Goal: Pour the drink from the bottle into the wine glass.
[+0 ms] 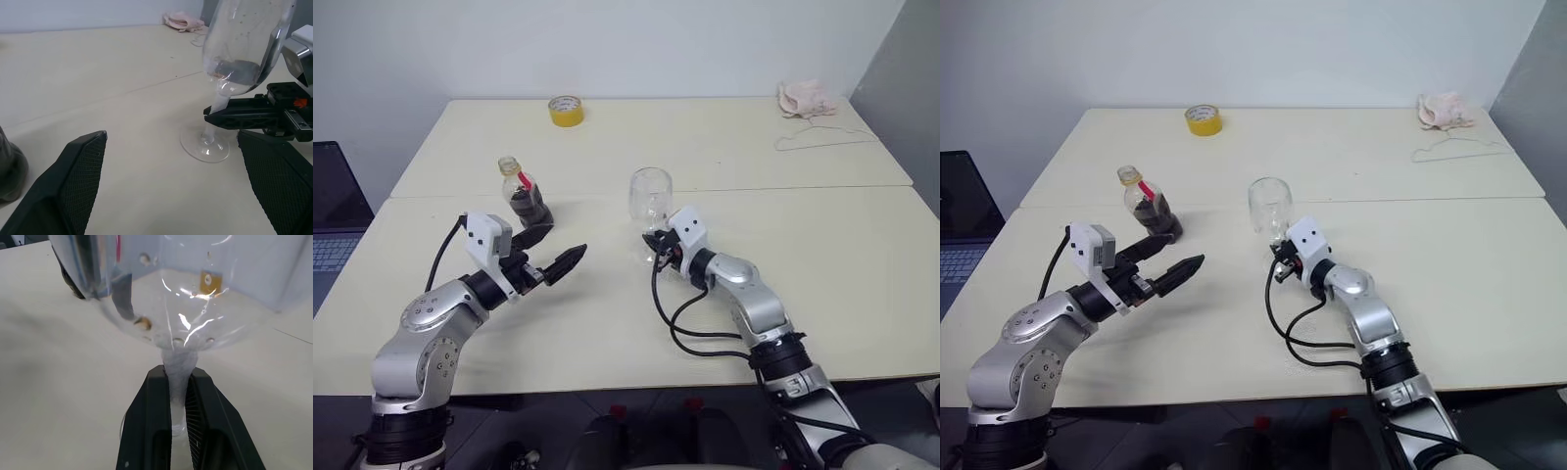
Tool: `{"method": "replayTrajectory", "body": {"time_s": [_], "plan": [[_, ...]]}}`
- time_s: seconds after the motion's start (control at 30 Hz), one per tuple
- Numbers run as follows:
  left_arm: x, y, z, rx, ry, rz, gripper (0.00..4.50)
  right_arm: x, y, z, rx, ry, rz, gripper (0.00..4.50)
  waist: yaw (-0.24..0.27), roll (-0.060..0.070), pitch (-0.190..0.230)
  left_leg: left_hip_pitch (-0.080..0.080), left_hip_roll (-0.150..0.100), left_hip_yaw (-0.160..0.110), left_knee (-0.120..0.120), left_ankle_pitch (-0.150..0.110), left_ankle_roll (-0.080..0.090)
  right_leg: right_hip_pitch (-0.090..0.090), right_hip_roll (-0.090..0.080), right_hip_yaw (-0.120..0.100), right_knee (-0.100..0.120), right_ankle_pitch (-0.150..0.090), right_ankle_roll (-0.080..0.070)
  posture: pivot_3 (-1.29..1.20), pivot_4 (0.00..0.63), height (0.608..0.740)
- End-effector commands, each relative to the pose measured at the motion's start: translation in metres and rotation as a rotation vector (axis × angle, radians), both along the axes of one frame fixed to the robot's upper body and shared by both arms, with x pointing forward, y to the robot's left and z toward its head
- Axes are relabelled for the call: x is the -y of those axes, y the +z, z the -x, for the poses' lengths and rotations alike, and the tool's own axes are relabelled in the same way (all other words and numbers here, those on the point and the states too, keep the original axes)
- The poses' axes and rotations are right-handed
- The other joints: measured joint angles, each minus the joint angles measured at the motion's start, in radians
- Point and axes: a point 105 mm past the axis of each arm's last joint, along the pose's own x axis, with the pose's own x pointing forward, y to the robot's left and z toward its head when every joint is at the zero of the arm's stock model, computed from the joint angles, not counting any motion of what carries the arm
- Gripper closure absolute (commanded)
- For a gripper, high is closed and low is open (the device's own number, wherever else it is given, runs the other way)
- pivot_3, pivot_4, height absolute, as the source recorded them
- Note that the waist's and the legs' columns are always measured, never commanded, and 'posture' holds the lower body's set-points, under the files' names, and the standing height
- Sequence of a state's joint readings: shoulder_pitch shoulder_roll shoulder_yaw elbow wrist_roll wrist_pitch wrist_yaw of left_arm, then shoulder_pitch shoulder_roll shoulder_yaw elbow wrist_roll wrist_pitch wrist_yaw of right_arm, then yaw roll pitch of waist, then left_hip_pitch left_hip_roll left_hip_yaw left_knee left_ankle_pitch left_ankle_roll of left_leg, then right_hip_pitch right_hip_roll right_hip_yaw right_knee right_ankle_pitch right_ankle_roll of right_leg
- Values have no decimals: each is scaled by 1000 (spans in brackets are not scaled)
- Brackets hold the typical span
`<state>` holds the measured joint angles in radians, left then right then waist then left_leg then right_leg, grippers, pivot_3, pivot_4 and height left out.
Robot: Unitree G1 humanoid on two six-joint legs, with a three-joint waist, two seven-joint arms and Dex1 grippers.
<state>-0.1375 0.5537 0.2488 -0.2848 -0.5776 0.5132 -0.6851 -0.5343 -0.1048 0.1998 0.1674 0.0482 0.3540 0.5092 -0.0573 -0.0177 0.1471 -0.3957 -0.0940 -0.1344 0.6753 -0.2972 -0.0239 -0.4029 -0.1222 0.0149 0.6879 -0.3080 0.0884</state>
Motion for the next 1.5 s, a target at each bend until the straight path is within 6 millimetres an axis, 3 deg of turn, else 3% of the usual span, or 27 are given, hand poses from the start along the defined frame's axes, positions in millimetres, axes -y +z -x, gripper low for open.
{"method": "replayTrajectory", "body": {"time_s": [0.03, 0.3, 0.37, 0.77, 0.93, 1.03, 1.23, 1.33, 1.4, 1.5], "plan": [[0, 9, 0, 50, 2, -24, 0, 7, -25, 4, -113, -8, 30, 3393, 2, 0, 0, 0, 0, 0, 0, 0, 0, 0, 0, 0, 0, 0, 0, 0, 150, 740], [1, 8, 0, 49, 0, -25, 0, 8, -24, 5, -113, 5, 45, 570, 0, 0, 0, -2, 0, 1, -1, 0, 0, -1, 0, 0, 0, 0, 0, 0, 150, 740], [1, 8, 0, 48, 0, -25, 0, 9, -22, 6, -110, 7, 44, 36, 0, 0, 0, -2, 0, 1, 0, 0, 0, -1, 0, 0, 0, 0, 0, 0, 150, 740], [-10, 2, -5, 41, 40, -10, 0, 48, 20, 21, -57, 25, 94, 36, 3, 0, 0, -4, 0, 0, 0, 0, 0, 0, 0, 0, -1, 0, 0, 0, 150, 740], [-17, -3, -13, 70, 90, -5, 0, 57, 34, 33, -37, 82, 125, 36, 6, 0, 0, -4, 0, 0, 0, 0, 0, 0, 0, 0, -1, 0, 0, 0, 150, 740], [-27, -7, -14, 82, 151, -10, 0, 64, 45, 53, -33, 198, 175, 36, 10, 0, 1, -4, 0, 0, 0, 0, 0, 0, 0, 0, -2, 0, 0, 0, 150, 740], [-46, -9, -3, 100, 245, -6, 0, 104, 74, 71, -60, 228, 241, 36, 21, -1, 1, -4, 0, 0, -1, 0, 0, 4, 0, -1, -6, 0, 0, 0, 150, 740], [-51, -13, 1, 88, 270, -18, 0, 125, 104, 74, -10, 216, 195, 36, 28, -1, 1, -4, 0, 0, 0, 0, 1, 5, -1, -1, -7, 0, 0, 0, 150, 740], [-56, -16, 1, 80, 296, -38, 0, 131, 138, 77, 74, 224, 118, 36, 30, -1, 2, -3, 0, -1, 0, 0, 1, 8, -1, -2, -7, 0, 0, 0, 150, 740], [-63, -10, -3, 98, 331, -27, 0, 124, 196, 92, 233, 326, -7, 36, 28, 1, 4, -3, 0, 0, 1, 0, 1, 8, -1, -1, -7, 0, 0, 0, 150, 740]]}}
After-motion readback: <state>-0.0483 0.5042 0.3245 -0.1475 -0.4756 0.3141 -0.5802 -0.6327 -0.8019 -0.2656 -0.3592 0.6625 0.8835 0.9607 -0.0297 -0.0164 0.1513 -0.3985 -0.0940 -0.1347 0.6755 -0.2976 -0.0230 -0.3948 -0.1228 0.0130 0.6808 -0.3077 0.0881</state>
